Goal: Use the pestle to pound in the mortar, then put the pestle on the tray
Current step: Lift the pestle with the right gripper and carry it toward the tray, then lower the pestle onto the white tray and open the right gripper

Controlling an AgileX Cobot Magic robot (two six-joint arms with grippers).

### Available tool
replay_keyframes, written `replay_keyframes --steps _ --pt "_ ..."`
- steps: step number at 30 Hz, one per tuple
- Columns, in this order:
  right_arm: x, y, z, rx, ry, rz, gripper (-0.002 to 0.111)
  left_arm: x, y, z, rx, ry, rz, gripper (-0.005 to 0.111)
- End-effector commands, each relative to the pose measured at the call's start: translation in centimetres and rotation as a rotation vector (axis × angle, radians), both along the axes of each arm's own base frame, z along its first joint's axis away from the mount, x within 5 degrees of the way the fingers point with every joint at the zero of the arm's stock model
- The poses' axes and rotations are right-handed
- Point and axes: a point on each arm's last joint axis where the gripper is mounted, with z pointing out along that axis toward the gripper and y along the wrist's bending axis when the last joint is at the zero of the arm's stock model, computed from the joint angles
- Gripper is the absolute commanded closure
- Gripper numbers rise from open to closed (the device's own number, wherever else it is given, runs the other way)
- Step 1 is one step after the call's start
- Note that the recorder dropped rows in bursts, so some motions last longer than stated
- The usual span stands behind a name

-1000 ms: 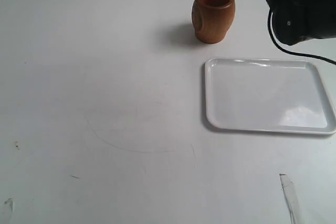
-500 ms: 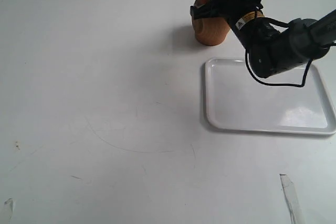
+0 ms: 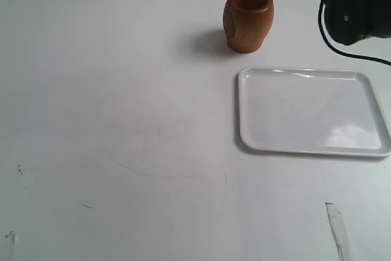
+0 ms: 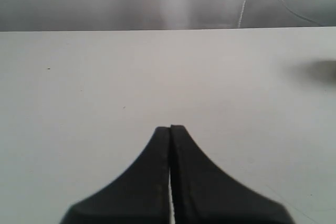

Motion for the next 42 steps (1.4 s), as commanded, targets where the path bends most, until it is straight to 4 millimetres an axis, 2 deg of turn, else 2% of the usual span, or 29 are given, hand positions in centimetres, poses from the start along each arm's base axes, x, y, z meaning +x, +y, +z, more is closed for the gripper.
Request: replay_keyframes --steps 1,4,9,10,12,14,16,20,24,27,29,31,34,40,42 --pt "0.8 0.4 -3.3 -0.043 0.074 -0.005 0.108 0.0 -0.1 0.0 -0.015 -0.004 -0.006 0.107" --pt "1.6 0.8 -6.4 -0.048 0.124 0.0 0.108 0.0 -0.1 0.0 -0.015 -0.004 -0.006 0.107" --pt "3.4 1.6 -13.1 -0.108 0.308 -0.01 0.108 0.0 -0.1 0.0 -0.015 -0.004 -0.006 0.107" --pt "3.4 1.7 -14.0 -0.13 0.337 -0.004 0.108 0.0 -0.1 0.0 -0.015 -0.004 -0.006 0.107" --pt "3.3 2.0 -14.4 -0.157 0.337 0.023 0.108 0.0 -0.1 0.0 -0.015 -0.004 -0.006 0.107" --pt "3.3 2.0 -13.5 -0.154 0.318 0.027 0.108 0.0 -0.1 0.0 -0.015 -0.004 -0.006 0.107" --pt "3.2 2.0 -11.5 -0.138 0.273 0.028 0.108 0.0 -0.1 0.0 -0.015 -0.004 -0.006 0.107" --pt "2.4 1.5 -4.7 -0.132 0.132 0.015 0.108 0.0 -0.1 0.0 -0.015 -0.004 -0.006 0.107" --pt "0.1 0.3 3.0 -0.197 0.022 -0.016 0.108 0.0 -0.1 0.0 -0.015 -0.004 -0.006 0.107" --pt "-1.7 -0.7 6.4 -0.3 0.055 -0.027 0.108 0.0 -0.1 0.0 -0.015 -0.004 -0.006 0.107" --pt "-2.2 -1.5 7.8 -0.361 0.159 -0.027 0.108 0.0 -0.1 0.0 -0.015 -0.004 -0.006 0.107" --pt "-2.8 -2.2 8.7 -0.436 0.301 -0.019 0.108 0.0 -0.1 0.0 -0.015 -0.004 -0.006 0.107" --pt "-3.8 -2.9 8.5 -0.579 0.54 0.012 0.108 0.0 -0.1 0.0 -0.015 -0.004 -0.006 0.107" --pt "-6.9 -4.1 5.2 -0.957 0.977 0.169 0.108 0.0 -0.1 0.0 -0.015 -0.004 -0.006 0.107" --pt "-7.8 -4.4 4.1 -1.029 1.103 0.235 0.108 0.0 -0.1 0.0 -0.015 -0.004 -0.006 0.107"
